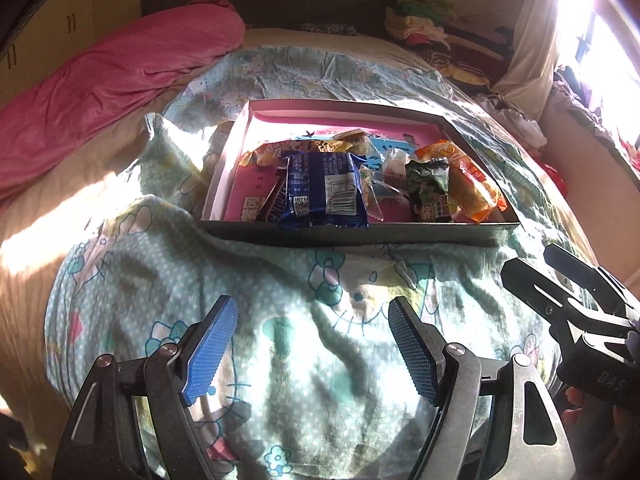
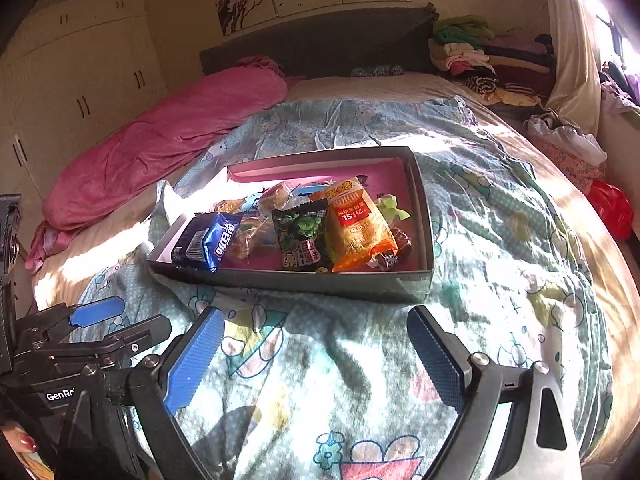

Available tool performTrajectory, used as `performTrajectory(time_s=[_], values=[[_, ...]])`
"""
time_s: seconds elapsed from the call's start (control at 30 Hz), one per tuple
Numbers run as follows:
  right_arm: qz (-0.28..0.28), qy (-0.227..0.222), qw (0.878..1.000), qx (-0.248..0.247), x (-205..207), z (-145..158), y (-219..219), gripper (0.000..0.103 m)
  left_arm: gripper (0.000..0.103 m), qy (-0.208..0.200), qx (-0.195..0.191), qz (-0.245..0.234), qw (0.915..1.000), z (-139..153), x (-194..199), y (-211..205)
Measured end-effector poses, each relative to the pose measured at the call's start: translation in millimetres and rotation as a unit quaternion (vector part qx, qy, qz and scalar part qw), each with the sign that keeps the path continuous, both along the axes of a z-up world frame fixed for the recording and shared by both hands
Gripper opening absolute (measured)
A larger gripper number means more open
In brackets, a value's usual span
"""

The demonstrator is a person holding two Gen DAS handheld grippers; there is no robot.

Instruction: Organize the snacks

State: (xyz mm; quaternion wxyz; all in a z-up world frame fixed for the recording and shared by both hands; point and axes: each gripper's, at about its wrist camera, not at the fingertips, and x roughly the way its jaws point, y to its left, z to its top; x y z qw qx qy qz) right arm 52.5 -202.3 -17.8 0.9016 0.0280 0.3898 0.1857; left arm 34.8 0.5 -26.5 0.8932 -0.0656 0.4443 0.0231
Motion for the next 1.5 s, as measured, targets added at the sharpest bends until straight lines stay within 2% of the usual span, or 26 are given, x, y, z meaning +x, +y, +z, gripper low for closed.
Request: performTrajectory(time_s=[0.5, 1.5], values=[[0.006, -0.011, 1.000, -0.020, -13.4, 3.4, 8.5, 0.093, 0.079, 0.000, 0.004, 0.006, 1.0000, 2.8, -9.5, -1.5], [-0.005, -0.010, 1.000, -0.013, -11.0, 4.0, 4.4, 0.094, 0.079, 0.002, 0.021, 0.018, 0.9996, 4.8, -10.0, -0.6]])
